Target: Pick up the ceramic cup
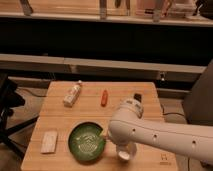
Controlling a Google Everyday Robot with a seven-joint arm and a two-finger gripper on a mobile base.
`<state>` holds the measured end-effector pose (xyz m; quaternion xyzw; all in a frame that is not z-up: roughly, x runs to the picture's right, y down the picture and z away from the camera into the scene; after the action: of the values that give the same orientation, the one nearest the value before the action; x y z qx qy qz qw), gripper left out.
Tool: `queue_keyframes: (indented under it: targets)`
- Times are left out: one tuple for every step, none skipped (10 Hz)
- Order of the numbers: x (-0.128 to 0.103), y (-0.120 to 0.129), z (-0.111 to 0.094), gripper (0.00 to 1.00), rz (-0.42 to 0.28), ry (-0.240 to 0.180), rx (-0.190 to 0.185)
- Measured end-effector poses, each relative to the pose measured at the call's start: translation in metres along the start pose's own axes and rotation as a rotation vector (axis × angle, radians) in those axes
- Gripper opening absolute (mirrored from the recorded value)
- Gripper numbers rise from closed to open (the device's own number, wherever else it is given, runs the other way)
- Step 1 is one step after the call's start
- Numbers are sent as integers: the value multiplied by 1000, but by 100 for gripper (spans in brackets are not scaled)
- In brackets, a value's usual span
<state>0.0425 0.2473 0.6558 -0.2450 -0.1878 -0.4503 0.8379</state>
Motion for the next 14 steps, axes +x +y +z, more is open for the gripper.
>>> queue_keyframes:
  targets:
    - [3,5,2,80,0,2,0]
    - [7,13,4,80,-3,2,-1]
    - [12,22,6,80,-4,3,-1]
    - [14,28,8,80,-6,3,-2]
    - [14,27,8,80,-10,3,-2]
    - [11,22,10,80,-15,4,-2]
    - [6,14,11,80,-17,4,-2]
    - [-1,4,13,80,-20,2,-3]
    - [-5,-2,16,80,-20,5,-4]
    - [-6,-2,18,80,-21,6,-6]
    - [-3,2,21,80,-20,9,-5]
    - [1,9,21,80,-27,9,-6]
    - [4,13,20,80,-26,10,-7]
    - [5,13,22,80,-30,9,-8]
